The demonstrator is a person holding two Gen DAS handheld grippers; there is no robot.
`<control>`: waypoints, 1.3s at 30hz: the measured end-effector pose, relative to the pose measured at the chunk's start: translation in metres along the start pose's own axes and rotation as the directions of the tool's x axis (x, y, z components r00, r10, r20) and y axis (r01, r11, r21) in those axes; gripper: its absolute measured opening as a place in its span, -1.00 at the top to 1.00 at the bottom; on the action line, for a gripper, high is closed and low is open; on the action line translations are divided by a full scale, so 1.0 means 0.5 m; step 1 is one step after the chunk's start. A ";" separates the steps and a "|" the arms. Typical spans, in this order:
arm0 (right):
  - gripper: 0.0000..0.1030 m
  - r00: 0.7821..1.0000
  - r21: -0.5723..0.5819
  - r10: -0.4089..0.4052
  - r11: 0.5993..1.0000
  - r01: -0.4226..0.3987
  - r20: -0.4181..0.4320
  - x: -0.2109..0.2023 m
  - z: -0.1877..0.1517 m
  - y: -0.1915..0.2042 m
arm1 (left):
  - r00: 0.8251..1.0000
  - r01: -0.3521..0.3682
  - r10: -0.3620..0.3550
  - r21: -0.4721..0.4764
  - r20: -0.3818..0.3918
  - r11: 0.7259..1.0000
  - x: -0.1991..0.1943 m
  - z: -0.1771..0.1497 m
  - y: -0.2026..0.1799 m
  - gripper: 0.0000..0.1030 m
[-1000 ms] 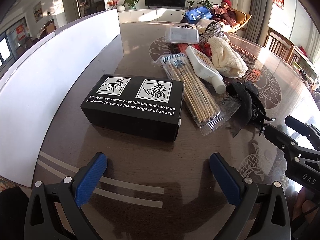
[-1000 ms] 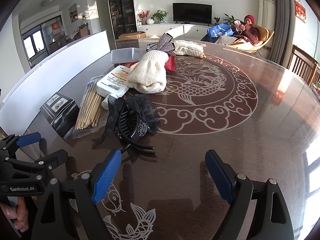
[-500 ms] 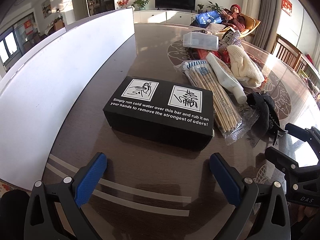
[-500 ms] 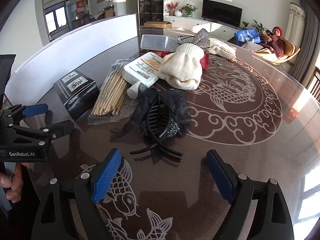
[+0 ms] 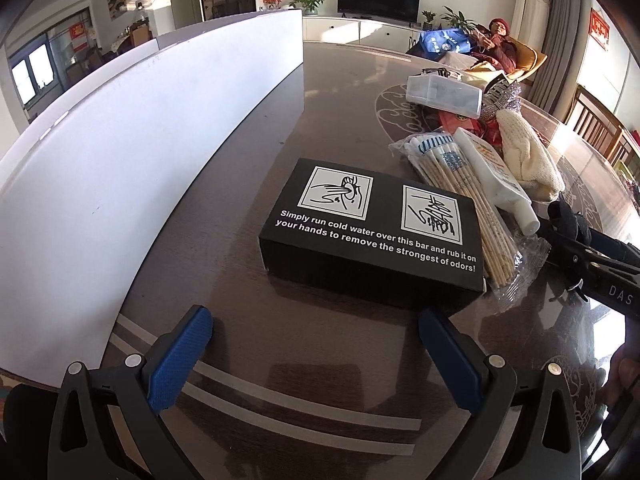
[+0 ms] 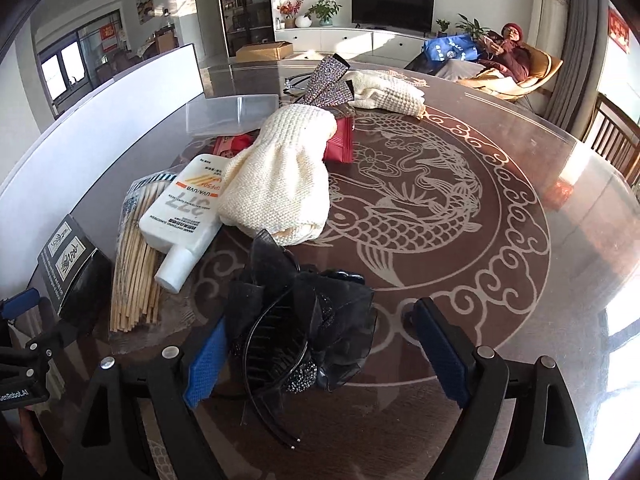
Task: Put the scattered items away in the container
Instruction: 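Grasp the black box with the left tool while the right tool grasps the black hair clip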
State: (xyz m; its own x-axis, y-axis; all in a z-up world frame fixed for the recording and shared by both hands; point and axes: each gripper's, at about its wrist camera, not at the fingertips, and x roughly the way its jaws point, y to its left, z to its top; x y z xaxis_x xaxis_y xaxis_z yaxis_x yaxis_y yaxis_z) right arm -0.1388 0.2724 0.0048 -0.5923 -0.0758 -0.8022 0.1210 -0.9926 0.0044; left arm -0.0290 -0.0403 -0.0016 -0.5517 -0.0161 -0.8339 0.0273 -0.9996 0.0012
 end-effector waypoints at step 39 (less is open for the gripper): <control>-0.71 1.000 0.015 0.016 1.000 -0.016 0.009 -0.007 -0.006 -0.006 | 0.962 0.245 -0.274 0.494 -0.015 0.834 -0.030 0.074 -0.022 -1.00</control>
State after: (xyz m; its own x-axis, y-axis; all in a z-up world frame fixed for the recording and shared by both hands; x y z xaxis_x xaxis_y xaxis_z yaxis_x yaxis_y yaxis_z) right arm -0.1350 0.2759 0.0057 -0.5973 -0.0922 -0.7967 0.1185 -0.9926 0.0260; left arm -0.0515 -0.0298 0.0313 -0.5253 0.2586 -0.8106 -0.5246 -0.8485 0.0693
